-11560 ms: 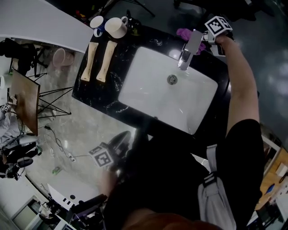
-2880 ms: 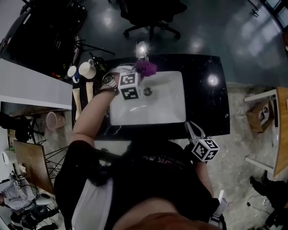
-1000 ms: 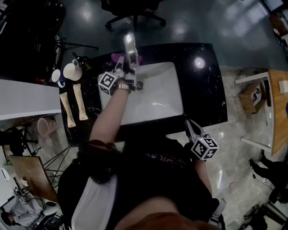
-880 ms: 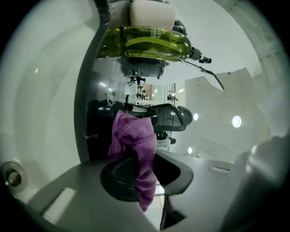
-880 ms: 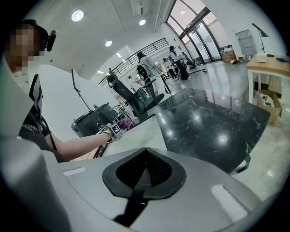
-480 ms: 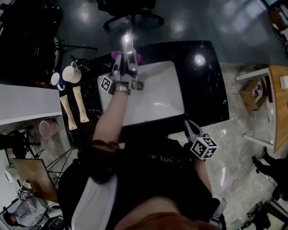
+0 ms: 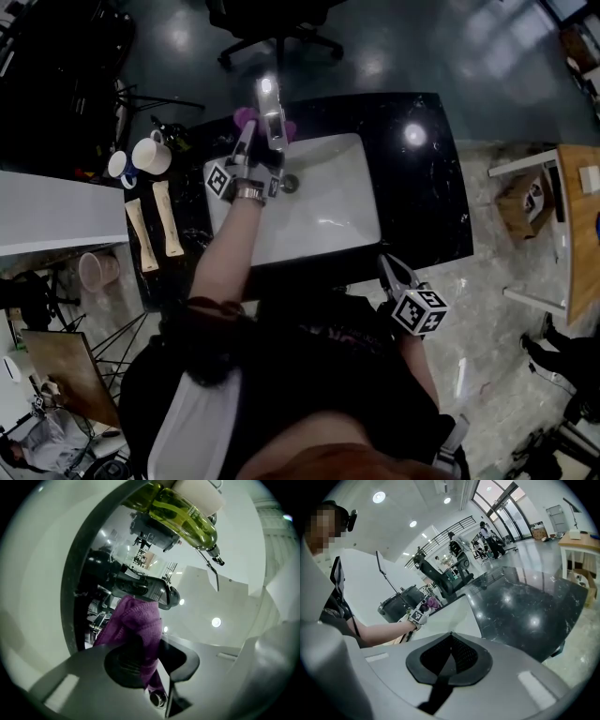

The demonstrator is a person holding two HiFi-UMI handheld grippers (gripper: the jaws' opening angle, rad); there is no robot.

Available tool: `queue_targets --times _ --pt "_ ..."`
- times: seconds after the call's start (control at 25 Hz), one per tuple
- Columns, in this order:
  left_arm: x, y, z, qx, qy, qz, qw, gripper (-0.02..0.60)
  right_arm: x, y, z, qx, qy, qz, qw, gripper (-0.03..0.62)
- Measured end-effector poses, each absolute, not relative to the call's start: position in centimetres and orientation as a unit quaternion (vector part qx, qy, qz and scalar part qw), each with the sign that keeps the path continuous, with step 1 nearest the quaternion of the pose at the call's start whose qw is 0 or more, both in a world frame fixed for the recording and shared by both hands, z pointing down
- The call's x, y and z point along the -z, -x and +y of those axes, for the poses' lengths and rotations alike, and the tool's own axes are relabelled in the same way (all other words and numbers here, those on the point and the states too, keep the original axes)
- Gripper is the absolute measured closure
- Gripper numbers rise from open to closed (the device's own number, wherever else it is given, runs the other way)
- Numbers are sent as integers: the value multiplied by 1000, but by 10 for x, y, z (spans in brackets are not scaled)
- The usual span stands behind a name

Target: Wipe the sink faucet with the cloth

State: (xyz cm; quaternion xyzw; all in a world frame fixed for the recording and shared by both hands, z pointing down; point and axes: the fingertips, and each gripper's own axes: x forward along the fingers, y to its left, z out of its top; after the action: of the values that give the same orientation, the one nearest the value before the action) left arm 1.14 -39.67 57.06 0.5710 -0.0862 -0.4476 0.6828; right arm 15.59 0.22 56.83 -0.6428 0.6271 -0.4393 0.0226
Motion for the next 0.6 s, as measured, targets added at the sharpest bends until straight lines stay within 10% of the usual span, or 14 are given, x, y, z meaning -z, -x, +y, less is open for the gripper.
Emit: queue_targets --times 0.6 --pt "-551 29 -345 432 -611 -60 660 512 -558 -148 -8 423 611 669 17 583"
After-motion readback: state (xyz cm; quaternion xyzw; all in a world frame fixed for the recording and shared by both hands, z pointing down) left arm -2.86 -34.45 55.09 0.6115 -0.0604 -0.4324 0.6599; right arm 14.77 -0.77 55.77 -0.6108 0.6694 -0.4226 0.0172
